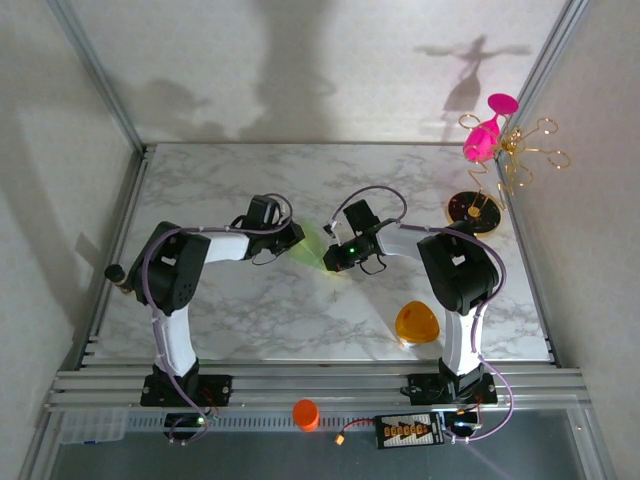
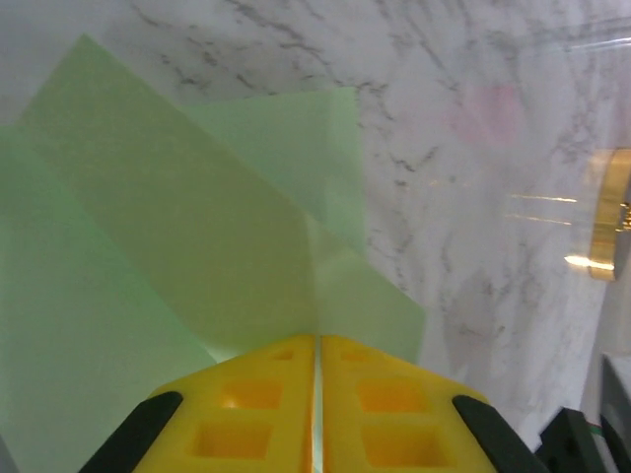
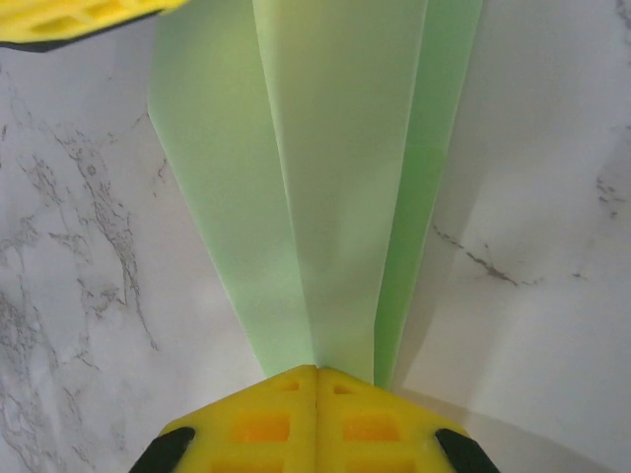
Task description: Fold a paper plane with a square sheet of paper (pick it up from the middle)
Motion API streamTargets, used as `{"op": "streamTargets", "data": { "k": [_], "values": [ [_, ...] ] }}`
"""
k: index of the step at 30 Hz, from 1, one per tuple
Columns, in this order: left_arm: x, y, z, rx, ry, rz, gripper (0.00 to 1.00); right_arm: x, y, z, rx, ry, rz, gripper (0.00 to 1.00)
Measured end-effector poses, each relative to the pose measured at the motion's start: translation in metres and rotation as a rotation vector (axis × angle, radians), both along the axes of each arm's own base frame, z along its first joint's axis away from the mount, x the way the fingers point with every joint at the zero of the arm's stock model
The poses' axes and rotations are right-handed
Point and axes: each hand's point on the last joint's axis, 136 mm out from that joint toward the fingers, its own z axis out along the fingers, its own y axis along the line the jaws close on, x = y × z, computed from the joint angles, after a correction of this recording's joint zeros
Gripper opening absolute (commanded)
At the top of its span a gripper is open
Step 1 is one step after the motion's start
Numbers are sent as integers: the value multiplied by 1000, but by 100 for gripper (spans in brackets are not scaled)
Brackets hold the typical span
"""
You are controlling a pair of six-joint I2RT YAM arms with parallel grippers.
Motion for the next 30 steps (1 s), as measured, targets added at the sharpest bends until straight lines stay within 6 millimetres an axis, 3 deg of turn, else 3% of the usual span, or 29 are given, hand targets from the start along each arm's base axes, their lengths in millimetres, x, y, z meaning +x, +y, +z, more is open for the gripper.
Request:
{"op": "streamTargets", "data": {
  "k": [15, 24, 30],
  "values": [
    [13, 8, -14, 73, 55, 58, 6, -6, 2, 9, 19, 54, -16, 10],
    [14, 7, -14, 74, 58, 58, 6, 23, 26, 43, 129, 19, -92, 7],
    [14, 7, -14, 74, 58, 58, 6, 39, 46, 40, 143, 19, -100, 6]
  ]
}}
